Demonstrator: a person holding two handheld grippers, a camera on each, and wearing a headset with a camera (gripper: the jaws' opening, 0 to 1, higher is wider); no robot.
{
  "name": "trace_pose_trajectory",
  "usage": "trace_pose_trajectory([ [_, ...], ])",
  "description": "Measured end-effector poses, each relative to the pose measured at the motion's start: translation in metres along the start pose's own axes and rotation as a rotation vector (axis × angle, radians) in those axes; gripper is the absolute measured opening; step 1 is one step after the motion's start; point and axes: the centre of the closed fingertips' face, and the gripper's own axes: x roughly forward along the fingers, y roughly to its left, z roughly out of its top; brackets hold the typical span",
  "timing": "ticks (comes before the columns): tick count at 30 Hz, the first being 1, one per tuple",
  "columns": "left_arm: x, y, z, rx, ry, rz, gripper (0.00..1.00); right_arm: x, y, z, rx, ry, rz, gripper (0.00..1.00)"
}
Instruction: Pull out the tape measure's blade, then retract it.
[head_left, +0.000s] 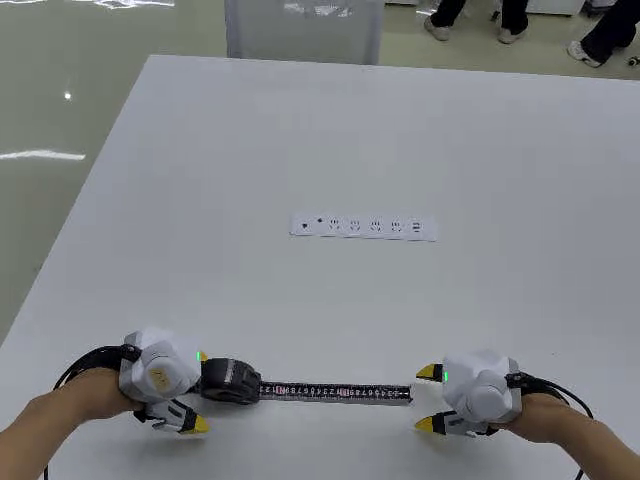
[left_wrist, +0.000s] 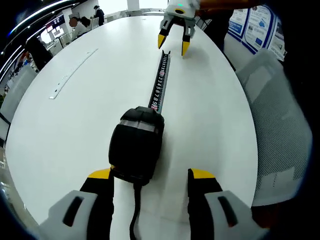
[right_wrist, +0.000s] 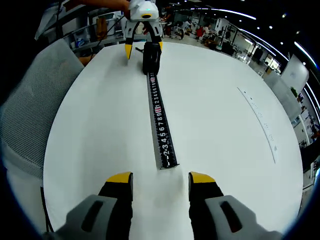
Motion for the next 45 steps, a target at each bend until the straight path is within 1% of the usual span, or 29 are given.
trace_pose_trajectory([
  [2, -0.003, -0.002, -0.002, -0.031, -0.012, 0.017, 0.58, -0.003, 0.003, -0.001, 0.024, -0.005, -0.017, 0.47],
  [6, -0.008, -0.005, -0.002, -0.082, -0.046, 0.049, 0.65, -0.010, 0.008, 0.001, 0.069, -0.015, -0.047, 0.50],
  [11, -0.014, -0.012, -0.005, -0.119, -0.068, 0.084, 0.69, -0.016, 0.016, 0.002, 0.107, -0.029, -0.081, 0.56],
  [14, -0.015, -0.016, -0.004, -0.151, -0.095, 0.100, 0.71, -0.018, 0.020, 0.001, 0.136, -0.038, -0.104, 0.59],
  [17, -0.018, -0.024, -0.004, -0.176, -0.112, 0.107, 0.74, -0.022, 0.025, 0.002, 0.177, -0.052, -0.130, 0.62],
  [19, -0.018, -0.028, -0.004, -0.187, -0.117, 0.117, 0.75, -0.024, 0.027, 0.003, 0.191, -0.059, -0.143, 0.63],
  [20, -0.019, -0.030, -0.004, -0.194, -0.121, 0.123, 0.76, -0.027, 0.027, 0.004, 0.208, -0.065, -0.158, 0.64],
  [21, -0.021, -0.033, -0.003, -0.202, -0.127, 0.127, 0.77, -0.028, 0.028, 0.005, 0.223, -0.068, -0.169, 0.65],
  [22, -0.022, -0.036, -0.001, -0.216, -0.142, 0.131, 0.77, -0.030, 0.029, 0.006, 0.241, -0.075, -0.178, 0.66],
  [24, -0.024, -0.038, 0.001, -0.233, -0.157, 0.143, 0.78, -0.032, 0.031, 0.006, 0.251, -0.082, -0.186, 0.67],
  [26, -0.027, -0.042, 0.002, -0.255, -0.168, 0.154, 0.79, -0.034, 0.032, 0.006, 0.264, -0.085, -0.204, 0.69],
  [27, -0.028, -0.044, 0.002, -0.266, -0.178, 0.164, 0.80, -0.036, 0.032, 0.007, 0.289, -0.092, -0.222, 0.70],
  [28, -0.029, -0.044, 0.003, -0.276, -0.185, 0.172, 0.81, -0.037, 0.032, 0.007, 0.300, -0.099, -0.226, 0.70],
  [32, -0.035, -0.051, 0.008, -0.321, -0.218, 0.198, 0.81, -0.041, 0.036, 0.008, 0.325, -0.105, -0.253, 0.72],
  [35, -0.037, -0.055, 0.010, -0.341, -0.225, 0.219, 0.83, -0.042, 0.039, 0.008, 0.345, -0.110, -0.264, 0.73],
  [37, -0.037, -0.060, 0.009, -0.334, -0.214, 0.237, 0.83, -0.044, 0.040, 0.009, 0.370, -0.118, -0.285, 0.75],
  [38, -0.038, -0.061, 0.010, -0.340, -0.218, 0.247, 0.84, -0.044, 0.041, 0.008, 0.380, -0.121, -0.288, 0.76],
  [40, -0.040, -0.062, 0.014, -0.383, -0.246, 0.268, 0.86, -0.044, 0.043, 0.008, 0.395, -0.126, -0.298, 0.77],
  [43, -0.041, -0.064, 0.016, -0.408, -0.256, 0.289, 0.87, -0.043, 0.046, 0.007, 0.429, -0.146, -0.308, 0.79],
  [45, -0.042, -0.066, 0.019, -0.437, -0.279, 0.299, 0.89, -0.044, 0.049, 0.010, 0.444, -0.155, -0.317, 0.81],
])
